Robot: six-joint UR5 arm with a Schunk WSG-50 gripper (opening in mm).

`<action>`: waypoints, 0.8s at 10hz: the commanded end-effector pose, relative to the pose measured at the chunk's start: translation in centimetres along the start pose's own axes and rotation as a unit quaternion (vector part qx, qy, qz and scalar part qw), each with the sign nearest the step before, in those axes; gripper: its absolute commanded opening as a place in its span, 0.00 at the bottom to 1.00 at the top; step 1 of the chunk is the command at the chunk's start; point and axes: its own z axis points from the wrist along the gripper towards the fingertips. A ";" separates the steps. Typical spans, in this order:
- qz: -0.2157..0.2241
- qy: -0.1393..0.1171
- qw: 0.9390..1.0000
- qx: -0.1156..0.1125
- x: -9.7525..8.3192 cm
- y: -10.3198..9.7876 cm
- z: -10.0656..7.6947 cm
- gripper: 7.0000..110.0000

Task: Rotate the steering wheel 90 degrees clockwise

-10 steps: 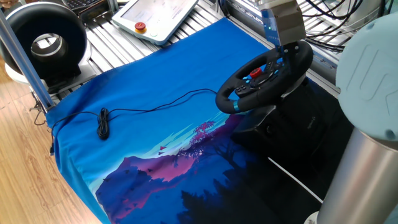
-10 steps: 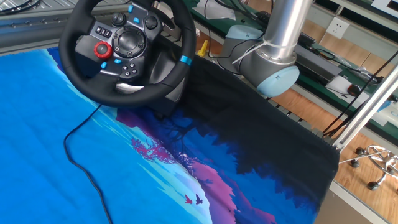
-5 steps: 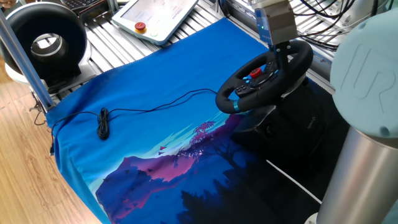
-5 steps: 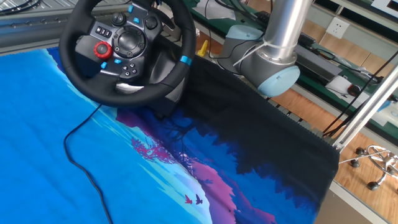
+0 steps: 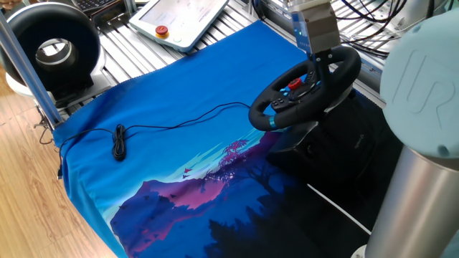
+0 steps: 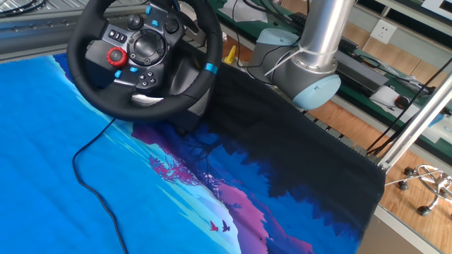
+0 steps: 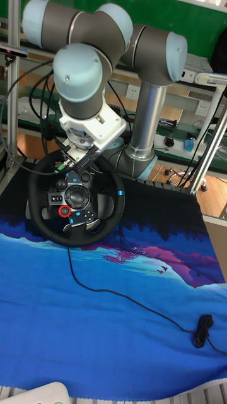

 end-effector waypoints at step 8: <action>-0.004 -0.006 1.000 -0.013 -0.2 1.3 0.6 0.36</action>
